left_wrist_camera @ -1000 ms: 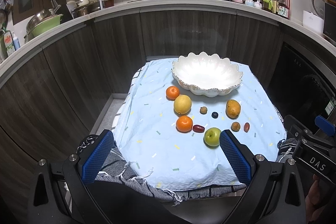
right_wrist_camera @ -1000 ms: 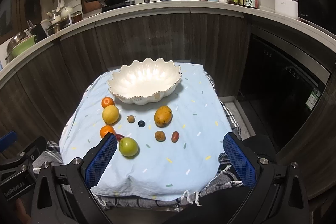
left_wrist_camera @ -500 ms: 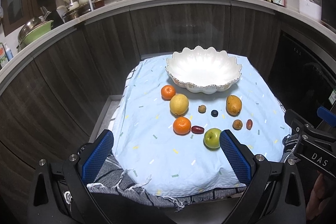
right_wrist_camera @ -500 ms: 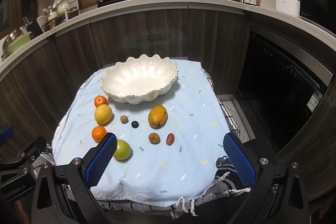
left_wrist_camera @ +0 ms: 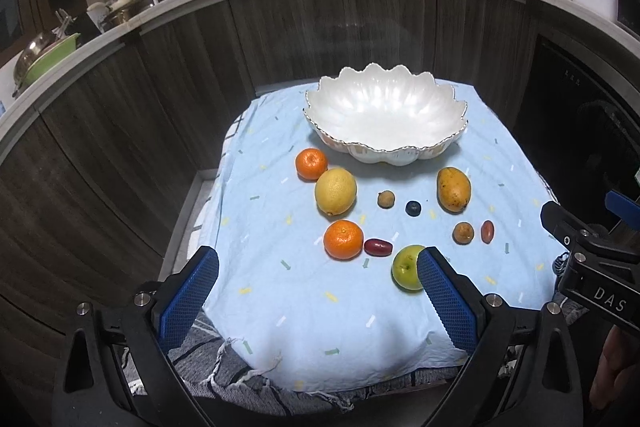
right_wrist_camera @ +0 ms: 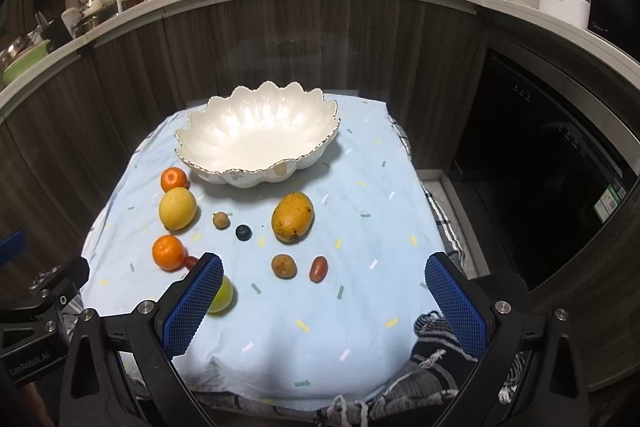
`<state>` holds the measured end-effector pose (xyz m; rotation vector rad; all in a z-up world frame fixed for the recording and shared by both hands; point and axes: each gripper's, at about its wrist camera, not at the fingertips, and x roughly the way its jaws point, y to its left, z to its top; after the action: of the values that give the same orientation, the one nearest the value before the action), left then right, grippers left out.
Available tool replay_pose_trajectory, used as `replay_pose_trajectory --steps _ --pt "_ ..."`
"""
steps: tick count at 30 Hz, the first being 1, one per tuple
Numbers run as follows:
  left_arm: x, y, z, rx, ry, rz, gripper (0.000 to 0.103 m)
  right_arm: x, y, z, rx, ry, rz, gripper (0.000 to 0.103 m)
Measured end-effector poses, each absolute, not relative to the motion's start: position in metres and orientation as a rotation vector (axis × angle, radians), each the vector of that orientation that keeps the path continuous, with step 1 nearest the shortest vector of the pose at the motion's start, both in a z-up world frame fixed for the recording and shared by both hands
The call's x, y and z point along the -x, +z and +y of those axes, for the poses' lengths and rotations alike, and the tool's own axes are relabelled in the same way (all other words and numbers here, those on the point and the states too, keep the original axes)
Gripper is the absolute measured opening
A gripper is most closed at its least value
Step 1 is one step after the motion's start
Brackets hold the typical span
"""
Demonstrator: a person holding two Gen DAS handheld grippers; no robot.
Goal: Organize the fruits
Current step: 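Move both tools toward the fruits, left toward the tangerine, right toward the brown fruit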
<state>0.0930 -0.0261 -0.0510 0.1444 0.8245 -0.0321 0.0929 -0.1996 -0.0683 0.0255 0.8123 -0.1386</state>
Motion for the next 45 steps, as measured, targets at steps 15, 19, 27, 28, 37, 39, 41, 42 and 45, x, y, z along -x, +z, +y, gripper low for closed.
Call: replay_pose_trajectory --steps 15,19,27,28,37,39,41,42,45 --pt "-0.128 -0.082 -0.026 -0.168 -0.075 0.910 0.090 -0.126 -0.099 -0.194 -0.009 -0.106 0.912 0.091" --pt "-0.137 -0.091 -0.026 -0.173 -0.073 0.925 0.090 -0.136 -0.110 -0.192 -0.010 -0.086 0.943 0.081" --pt "-0.156 -0.110 -0.027 -0.186 -0.087 0.966 0.086 -0.151 -0.128 -0.190 -0.010 -0.076 0.990 0.077" --pt "-0.158 -0.112 -0.028 -0.190 -0.088 0.967 0.086 -0.153 -0.130 -0.190 -0.010 -0.075 0.995 0.077" --pt "-0.175 -0.131 -0.031 -0.188 -0.109 1.006 0.078 -0.169 -0.143 -0.187 -0.018 -0.053 1.015 0.070" --pt "-0.177 -0.135 -0.031 -0.189 -0.111 1.013 0.077 -0.172 -0.147 -0.186 -0.016 -0.047 1.021 0.070" --pt "-0.180 -0.139 -0.031 -0.191 -0.112 1.011 0.076 -0.173 -0.150 -0.184 -0.014 -0.041 1.025 0.069" --pt "-0.181 -0.140 -0.031 -0.194 -0.113 1.009 0.075 -0.174 -0.151 -0.183 -0.012 -0.038 1.027 0.069" --pt "-0.183 -0.145 -0.032 -0.203 -0.123 1.008 0.073 -0.177 -0.155 -0.183 -0.010 -0.033 1.029 0.068"
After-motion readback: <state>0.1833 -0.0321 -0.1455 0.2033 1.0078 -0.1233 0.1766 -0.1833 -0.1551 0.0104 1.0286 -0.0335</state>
